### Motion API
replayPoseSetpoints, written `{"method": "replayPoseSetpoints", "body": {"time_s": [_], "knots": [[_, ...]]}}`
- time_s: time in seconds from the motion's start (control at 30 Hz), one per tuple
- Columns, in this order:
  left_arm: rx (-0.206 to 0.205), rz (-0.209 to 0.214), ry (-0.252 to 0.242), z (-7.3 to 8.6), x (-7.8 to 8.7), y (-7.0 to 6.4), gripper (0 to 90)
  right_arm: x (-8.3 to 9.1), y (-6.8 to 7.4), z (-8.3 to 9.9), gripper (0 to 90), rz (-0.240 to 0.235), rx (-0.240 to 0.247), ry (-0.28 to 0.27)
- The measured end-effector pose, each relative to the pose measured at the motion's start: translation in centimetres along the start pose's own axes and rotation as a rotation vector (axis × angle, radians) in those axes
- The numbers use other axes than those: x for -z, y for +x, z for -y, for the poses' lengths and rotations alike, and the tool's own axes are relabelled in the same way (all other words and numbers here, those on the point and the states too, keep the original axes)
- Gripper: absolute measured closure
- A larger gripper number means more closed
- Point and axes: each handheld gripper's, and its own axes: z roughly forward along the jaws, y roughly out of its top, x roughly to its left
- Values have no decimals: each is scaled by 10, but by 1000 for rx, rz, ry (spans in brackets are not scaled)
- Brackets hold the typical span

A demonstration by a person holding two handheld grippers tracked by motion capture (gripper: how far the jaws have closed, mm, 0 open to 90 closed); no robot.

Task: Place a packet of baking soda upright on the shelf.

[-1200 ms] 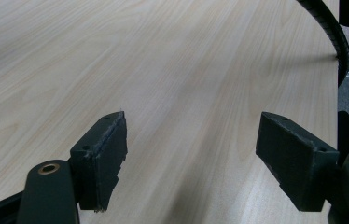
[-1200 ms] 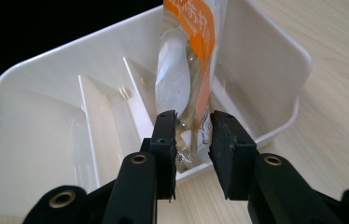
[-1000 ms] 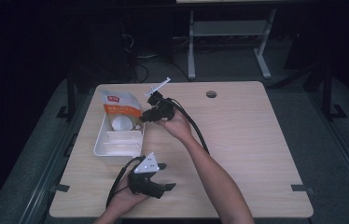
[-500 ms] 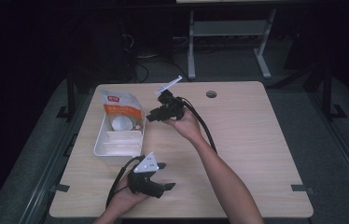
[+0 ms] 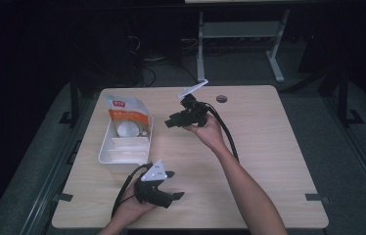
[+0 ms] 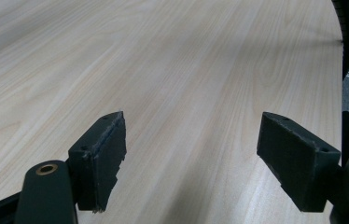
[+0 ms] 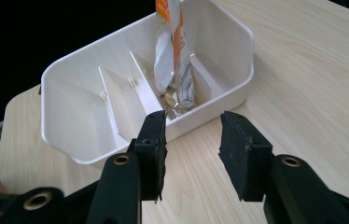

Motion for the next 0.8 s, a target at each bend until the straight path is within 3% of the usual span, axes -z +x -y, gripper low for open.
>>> {"method": "replayPoseSetpoints", "body": {"time_s": [0.8], "knots": [[15, -4, -4, 1, 0, 3, 234, 44, -8, 36, 489, 13, -66, -30]]}}
